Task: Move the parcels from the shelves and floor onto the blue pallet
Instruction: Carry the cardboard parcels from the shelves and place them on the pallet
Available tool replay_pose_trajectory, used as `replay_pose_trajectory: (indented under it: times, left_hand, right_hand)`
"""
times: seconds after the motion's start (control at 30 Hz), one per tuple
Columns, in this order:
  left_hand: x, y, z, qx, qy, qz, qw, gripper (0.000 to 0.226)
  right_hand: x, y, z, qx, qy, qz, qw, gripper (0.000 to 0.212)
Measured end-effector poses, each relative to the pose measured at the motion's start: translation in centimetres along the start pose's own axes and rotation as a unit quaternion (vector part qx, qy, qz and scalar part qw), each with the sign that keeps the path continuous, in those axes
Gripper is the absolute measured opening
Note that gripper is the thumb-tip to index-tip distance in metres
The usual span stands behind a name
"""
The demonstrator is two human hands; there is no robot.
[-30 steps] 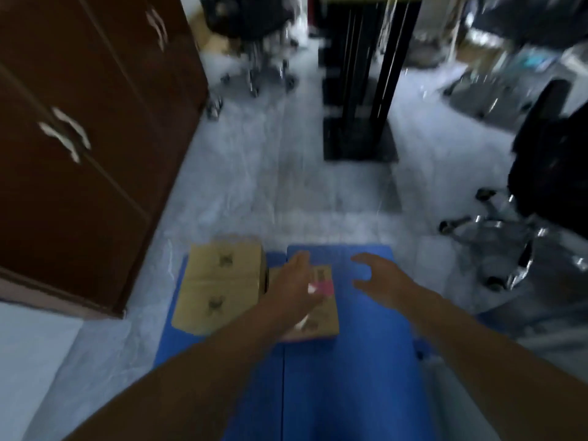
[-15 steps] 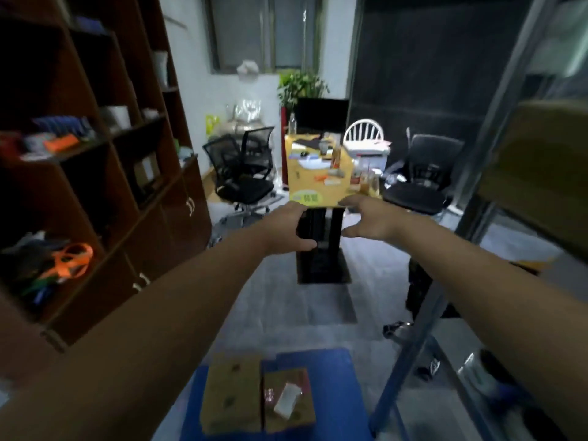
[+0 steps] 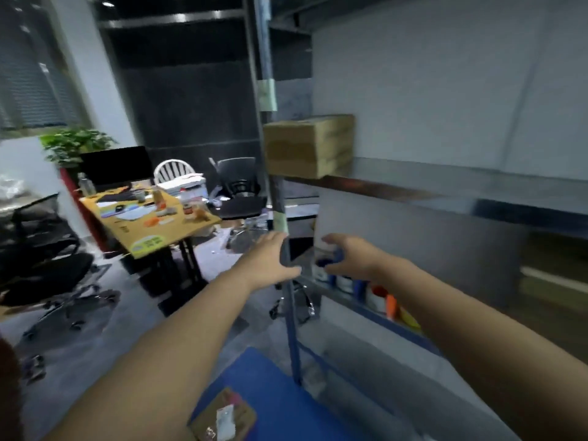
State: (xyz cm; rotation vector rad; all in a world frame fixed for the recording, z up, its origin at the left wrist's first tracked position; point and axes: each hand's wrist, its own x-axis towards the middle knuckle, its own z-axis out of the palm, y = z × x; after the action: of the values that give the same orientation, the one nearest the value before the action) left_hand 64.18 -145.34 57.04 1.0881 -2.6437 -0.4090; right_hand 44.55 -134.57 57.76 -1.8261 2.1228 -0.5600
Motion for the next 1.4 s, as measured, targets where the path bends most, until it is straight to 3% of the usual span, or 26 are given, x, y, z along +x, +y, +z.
replay_pose_trajectory:
  times: [0.17, 0.33, 0.5, 0.83, 0.93, 1.07, 1.4]
  left_hand:
    - [-0.4, 16.7, 3.3, 0.006, -0.056, 0.170, 0.984, 0.093]
    - [-5.2, 35.9, 9.6, -0.005, -0.105, 0.330, 0.938, 0.090]
    - [-14.8, 55.4, 16.6, -0.020, -0.158, 0.474, 0.866, 0.086]
    - [-35.4, 84.3, 26.9, -0.093, -0.247, 0.623, 0.736, 0.082]
    - [-40.0, 89.5, 29.9, -0.106, -0.261, 0.651, 0.705, 0.085]
    - [-43.5, 94.9, 34.0, -0.099, -0.291, 0.678, 0.668, 0.089]
    - [-46.6, 109.4, 46.2, -0.115, -0.378, 0.661, 0.637, 0.088]
  right_hand:
    - [-15.8, 6.5, -6.6, -0.033, 0.094, 0.123, 0.987, 0.080]
    - [-36.0, 14.2, -12.1, -0.034, 0.163, 0.270, 0.948, 0.081]
    - [-59.3, 20.4, -15.0, -0.021, 0.213, 0.415, 0.884, 0.077]
    - [-98.1, 22.3, -17.7, -0.068, 0.280, 0.634, 0.718, 0.078]
    - [-105.0, 23.2, -17.3, -0.058, 0.323, 0.662, 0.674, 0.080]
    - [-110.6, 25.7, -16.2, -0.040, 0.339, 0.687, 0.641, 0.079]
    - [-119.0, 37.8, -15.3, 0.034, 0.369, 0.741, 0.560, 0.073]
